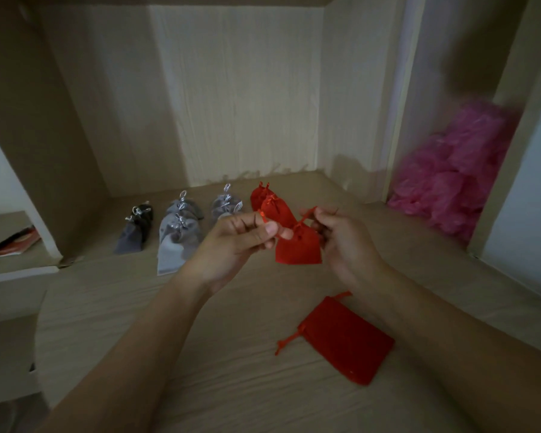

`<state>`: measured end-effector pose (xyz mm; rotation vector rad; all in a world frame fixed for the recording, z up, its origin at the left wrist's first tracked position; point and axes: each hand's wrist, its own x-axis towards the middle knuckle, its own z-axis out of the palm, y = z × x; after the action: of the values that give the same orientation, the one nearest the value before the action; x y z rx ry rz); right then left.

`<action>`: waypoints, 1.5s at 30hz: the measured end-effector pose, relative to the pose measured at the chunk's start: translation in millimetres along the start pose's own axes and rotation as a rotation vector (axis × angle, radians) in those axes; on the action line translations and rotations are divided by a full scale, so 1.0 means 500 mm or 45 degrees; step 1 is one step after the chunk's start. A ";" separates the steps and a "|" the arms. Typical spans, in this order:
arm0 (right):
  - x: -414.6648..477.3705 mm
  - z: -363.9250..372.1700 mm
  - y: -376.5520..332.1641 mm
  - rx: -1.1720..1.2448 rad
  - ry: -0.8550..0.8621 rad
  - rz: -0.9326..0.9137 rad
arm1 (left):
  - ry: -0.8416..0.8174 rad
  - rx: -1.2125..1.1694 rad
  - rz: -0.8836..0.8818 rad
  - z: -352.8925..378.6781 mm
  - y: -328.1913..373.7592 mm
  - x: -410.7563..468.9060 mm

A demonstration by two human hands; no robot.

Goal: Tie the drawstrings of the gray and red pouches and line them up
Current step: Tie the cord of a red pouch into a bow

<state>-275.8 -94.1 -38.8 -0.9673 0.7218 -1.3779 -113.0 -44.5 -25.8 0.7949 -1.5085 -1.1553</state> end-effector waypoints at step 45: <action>-0.010 0.003 -0.005 -0.700 -0.571 0.042 | 0.178 -0.067 -0.122 -0.034 -0.019 0.014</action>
<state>-276.1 -89.0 -36.6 -1.6247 0.7772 -0.8890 -99.0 -58.6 -32.3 0.9014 -1.3315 -1.1802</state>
